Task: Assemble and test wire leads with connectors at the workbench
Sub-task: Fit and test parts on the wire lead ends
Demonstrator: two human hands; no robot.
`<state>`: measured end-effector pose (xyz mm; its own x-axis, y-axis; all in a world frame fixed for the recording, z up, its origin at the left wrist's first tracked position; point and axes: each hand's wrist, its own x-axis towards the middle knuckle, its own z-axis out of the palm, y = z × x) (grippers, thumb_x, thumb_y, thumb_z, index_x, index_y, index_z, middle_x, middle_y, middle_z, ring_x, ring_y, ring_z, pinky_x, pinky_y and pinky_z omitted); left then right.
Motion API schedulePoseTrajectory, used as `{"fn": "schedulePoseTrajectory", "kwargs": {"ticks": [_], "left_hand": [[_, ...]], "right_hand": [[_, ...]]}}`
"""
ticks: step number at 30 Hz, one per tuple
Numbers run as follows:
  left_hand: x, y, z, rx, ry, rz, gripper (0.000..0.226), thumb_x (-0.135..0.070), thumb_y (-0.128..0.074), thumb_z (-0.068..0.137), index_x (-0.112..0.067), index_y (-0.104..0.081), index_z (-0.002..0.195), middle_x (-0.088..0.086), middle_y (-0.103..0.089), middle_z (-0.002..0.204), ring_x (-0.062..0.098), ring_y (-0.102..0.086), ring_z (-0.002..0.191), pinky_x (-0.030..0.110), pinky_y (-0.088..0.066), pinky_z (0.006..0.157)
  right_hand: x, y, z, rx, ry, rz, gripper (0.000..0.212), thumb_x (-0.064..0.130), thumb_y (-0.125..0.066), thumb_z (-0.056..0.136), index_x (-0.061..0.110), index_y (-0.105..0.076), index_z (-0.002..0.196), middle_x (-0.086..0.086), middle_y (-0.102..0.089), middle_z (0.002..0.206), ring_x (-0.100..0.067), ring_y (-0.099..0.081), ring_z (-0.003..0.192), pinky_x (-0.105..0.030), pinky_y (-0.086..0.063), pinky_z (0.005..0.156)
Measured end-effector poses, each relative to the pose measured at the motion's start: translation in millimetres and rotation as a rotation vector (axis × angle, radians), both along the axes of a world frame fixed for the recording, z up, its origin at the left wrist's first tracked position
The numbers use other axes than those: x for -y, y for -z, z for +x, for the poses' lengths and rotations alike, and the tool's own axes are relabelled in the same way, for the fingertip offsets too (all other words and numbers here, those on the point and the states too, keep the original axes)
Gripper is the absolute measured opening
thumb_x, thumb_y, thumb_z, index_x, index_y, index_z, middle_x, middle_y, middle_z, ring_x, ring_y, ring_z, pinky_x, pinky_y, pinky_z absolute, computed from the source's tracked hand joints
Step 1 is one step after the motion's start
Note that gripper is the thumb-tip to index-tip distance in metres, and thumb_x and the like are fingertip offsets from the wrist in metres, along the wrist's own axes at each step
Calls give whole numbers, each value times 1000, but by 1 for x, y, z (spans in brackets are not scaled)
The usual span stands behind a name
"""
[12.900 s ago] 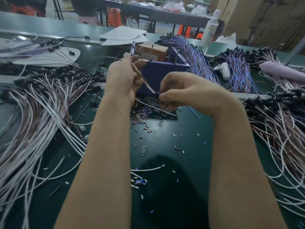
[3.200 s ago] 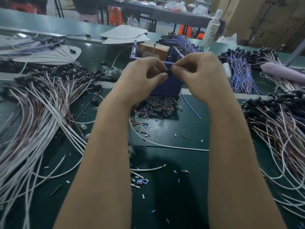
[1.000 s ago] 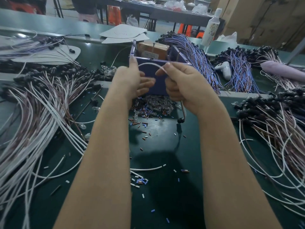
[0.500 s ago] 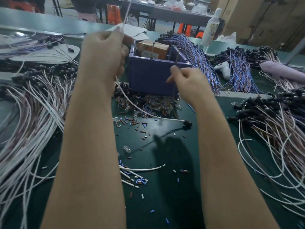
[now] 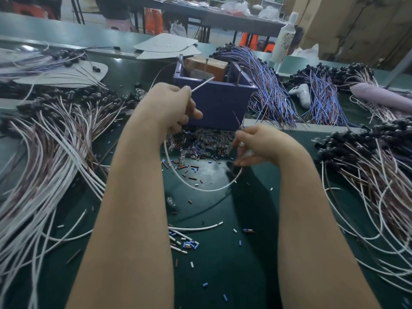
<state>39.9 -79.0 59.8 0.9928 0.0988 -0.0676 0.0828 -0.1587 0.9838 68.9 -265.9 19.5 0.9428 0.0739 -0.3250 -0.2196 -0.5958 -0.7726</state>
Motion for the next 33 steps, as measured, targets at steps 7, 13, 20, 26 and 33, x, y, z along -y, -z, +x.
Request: {"fn": "schedulePoseTrajectory", "kwargs": {"ticks": [7, 13, 20, 26, 33], "left_hand": [[2, 3, 6, -51, -73, 57, 20, -7, -30, 93, -3, -46, 104, 9, -63, 56, 7, -34, 27, 7, -25, 37], [3, 6, 9, -55, -69, 104, 27, -10, -29, 96, -3, -48, 115, 4, -58, 43, 6, -33, 24, 5, -24, 35], [6, 5, 5, -1, -42, 162, 21, -7, -30, 95, -4, -47, 107, 7, -60, 56, 6, -35, 28, 13, -27, 39], [8, 6, 8, -1, -30, 162, 18, -6, -31, 95, -4, -47, 103, 2, -61, 45, 7, -37, 31, 11, -27, 38], [13, 9, 11, -22, -18, 151, 21, -6, -27, 95, -3, -44, 108, 1, -59, 40, 6, -37, 28, 9, -26, 36]], "right_hand": [[-18, -1, -5, 225, -128, -83, 38, 37, -39, 101, 15, -68, 92, 1, -56, 66, -10, -55, 60, -27, -51, 62], [6, -15, -5, 54, 65, -182, 41, 34, -40, 101, 8, -64, 81, -9, -56, 66, -15, -57, 42, -23, -52, 45], [-3, -1, -5, -11, 8, -43, 42, 29, -41, 102, 3, -60, 74, -13, -57, 82, -21, -66, 56, -28, -60, 61], [-25, 13, -6, 219, -175, 184, 41, 33, -42, 101, 14, -66, 75, -2, -59, 65, -12, -58, 61, -22, -48, 61], [-12, 2, 1, 218, 137, 404, 31, 30, -43, 101, 6, -61, 92, -7, -62, 59, -4, -46, 36, -16, -41, 39]]}}
